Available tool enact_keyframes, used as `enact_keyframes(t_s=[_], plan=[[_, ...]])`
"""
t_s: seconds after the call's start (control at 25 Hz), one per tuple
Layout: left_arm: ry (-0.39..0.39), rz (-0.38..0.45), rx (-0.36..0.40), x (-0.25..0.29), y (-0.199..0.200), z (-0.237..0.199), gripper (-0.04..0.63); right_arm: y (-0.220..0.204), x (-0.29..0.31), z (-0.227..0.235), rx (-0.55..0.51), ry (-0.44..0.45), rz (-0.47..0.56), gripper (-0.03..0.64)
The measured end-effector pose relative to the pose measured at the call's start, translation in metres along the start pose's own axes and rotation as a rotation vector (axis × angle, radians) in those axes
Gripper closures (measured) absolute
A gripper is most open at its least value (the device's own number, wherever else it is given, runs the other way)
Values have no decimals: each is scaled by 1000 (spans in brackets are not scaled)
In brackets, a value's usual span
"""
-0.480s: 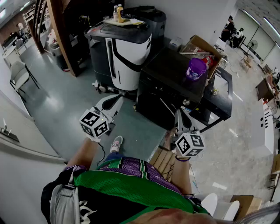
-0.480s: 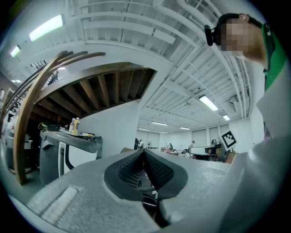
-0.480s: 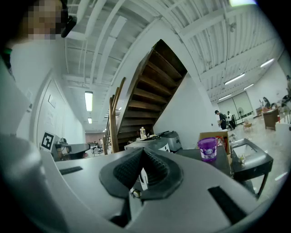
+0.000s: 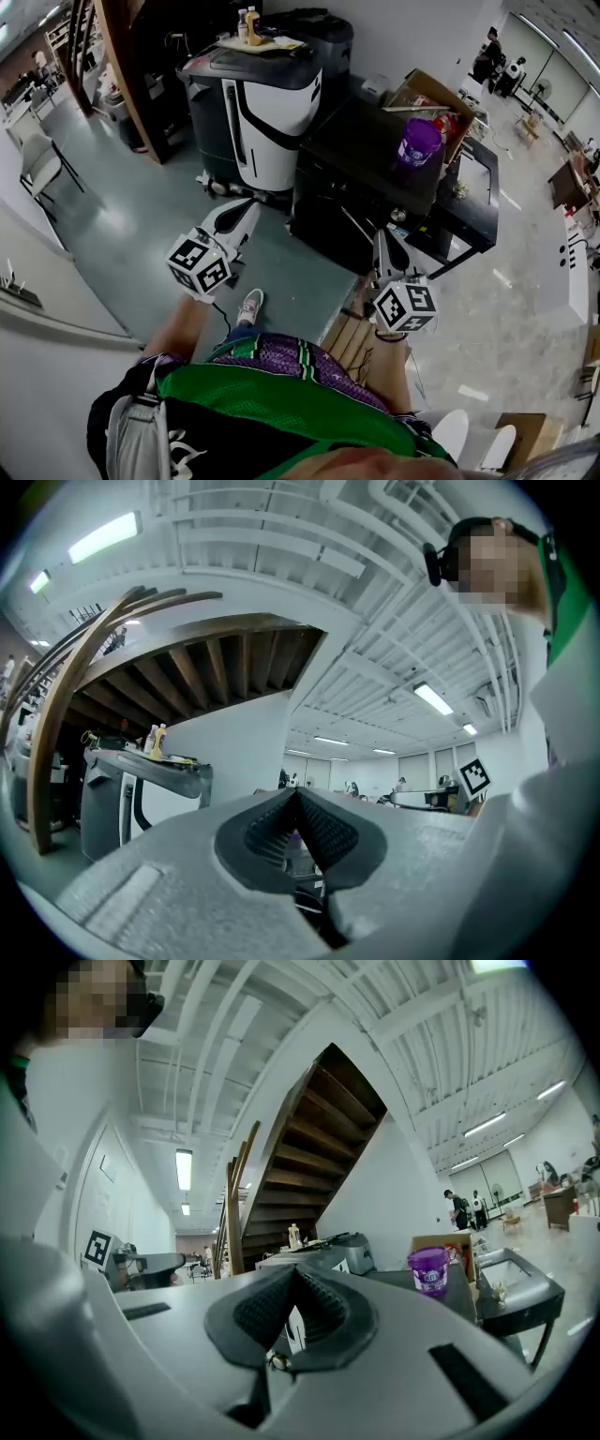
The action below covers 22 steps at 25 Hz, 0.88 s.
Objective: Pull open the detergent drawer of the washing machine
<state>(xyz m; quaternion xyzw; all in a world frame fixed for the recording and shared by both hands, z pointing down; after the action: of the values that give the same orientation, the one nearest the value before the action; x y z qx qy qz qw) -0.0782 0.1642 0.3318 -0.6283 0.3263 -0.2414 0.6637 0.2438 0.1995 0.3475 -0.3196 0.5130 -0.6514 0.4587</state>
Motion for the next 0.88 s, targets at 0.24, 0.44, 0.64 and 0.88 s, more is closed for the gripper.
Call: enact_keyframes(t_s=[0.24,0.44,0.64,0.88], plan=[[-10,-44,6,6,-2,-1,578,-4,8,-5,-78,77,10,618],[-13,-63,3,12,-6,-9,578,-6,21,-16,-102,179,-25,618],[-16,-74,18,25,-7,-33,578,-1,48,-18,-134,147,-42,618],[-23,-67,75,54,-7,-82,578,1,94,-7,-27,15,-8,617]])
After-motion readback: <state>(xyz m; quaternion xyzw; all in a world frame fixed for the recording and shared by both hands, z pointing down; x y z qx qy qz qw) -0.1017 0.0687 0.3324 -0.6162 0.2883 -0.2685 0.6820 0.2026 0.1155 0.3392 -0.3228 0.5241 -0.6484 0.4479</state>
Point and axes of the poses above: the fingertips, and each gripper's own axes: x forward along the fingers, z to its right, y out of its top, the point moved 7 cm from there along -x, backward along the fingers, and after that the axes turned 6 degrees about x, right-handed, at the moved point
